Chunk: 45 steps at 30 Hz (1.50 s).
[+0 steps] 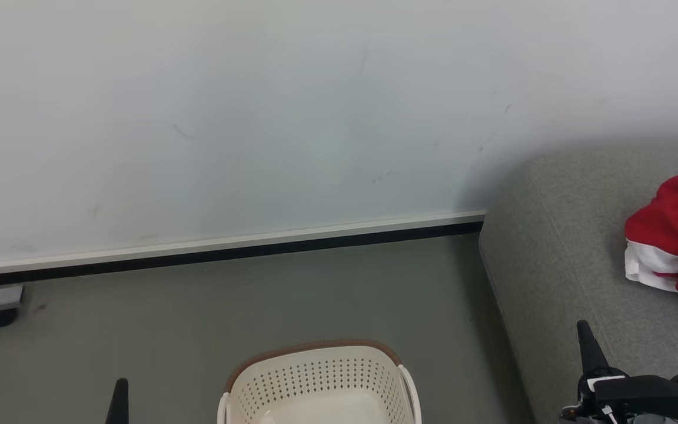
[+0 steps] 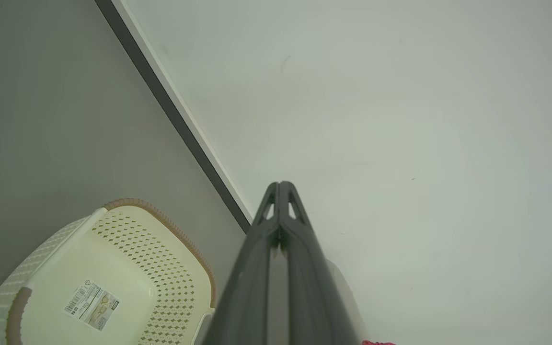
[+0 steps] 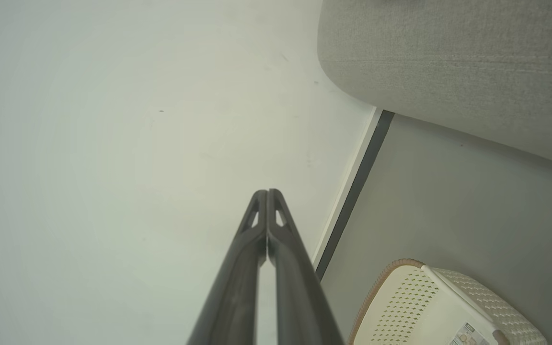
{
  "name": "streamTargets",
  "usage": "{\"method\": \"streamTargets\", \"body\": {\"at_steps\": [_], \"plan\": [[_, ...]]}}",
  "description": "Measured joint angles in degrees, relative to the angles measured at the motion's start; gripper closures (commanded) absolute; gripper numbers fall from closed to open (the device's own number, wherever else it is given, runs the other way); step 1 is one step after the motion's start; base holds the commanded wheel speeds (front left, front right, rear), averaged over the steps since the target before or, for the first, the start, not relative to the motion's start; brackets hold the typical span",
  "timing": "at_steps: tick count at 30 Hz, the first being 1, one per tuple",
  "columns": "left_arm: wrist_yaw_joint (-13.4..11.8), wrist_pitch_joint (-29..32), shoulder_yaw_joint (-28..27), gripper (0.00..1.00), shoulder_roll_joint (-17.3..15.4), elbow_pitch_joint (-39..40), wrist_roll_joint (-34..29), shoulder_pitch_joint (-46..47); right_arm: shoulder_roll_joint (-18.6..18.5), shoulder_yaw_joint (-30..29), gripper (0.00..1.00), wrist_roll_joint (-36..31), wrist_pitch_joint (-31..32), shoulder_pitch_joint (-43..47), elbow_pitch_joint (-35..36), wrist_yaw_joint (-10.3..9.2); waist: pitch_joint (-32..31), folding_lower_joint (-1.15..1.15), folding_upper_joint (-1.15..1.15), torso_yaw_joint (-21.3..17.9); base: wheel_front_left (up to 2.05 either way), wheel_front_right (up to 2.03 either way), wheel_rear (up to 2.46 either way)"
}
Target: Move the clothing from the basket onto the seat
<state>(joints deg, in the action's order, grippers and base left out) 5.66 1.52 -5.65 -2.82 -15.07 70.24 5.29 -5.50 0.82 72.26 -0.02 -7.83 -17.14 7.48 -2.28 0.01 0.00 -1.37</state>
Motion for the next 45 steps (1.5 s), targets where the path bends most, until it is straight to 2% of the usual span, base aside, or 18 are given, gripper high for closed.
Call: {"method": "streamTargets", "body": {"at_steps": [45], "plan": [[1.7, 5.1, -1.5, 1.00, 0.0, -5.2, 20.3, 6.8, 1.8, -6.7, 1.00, 19.4, 5.6, -4.5, -2.9, 0.00, 2.6, -0.01, 0.00, 1.3, 0.00, 0.00, 0.00]]}}
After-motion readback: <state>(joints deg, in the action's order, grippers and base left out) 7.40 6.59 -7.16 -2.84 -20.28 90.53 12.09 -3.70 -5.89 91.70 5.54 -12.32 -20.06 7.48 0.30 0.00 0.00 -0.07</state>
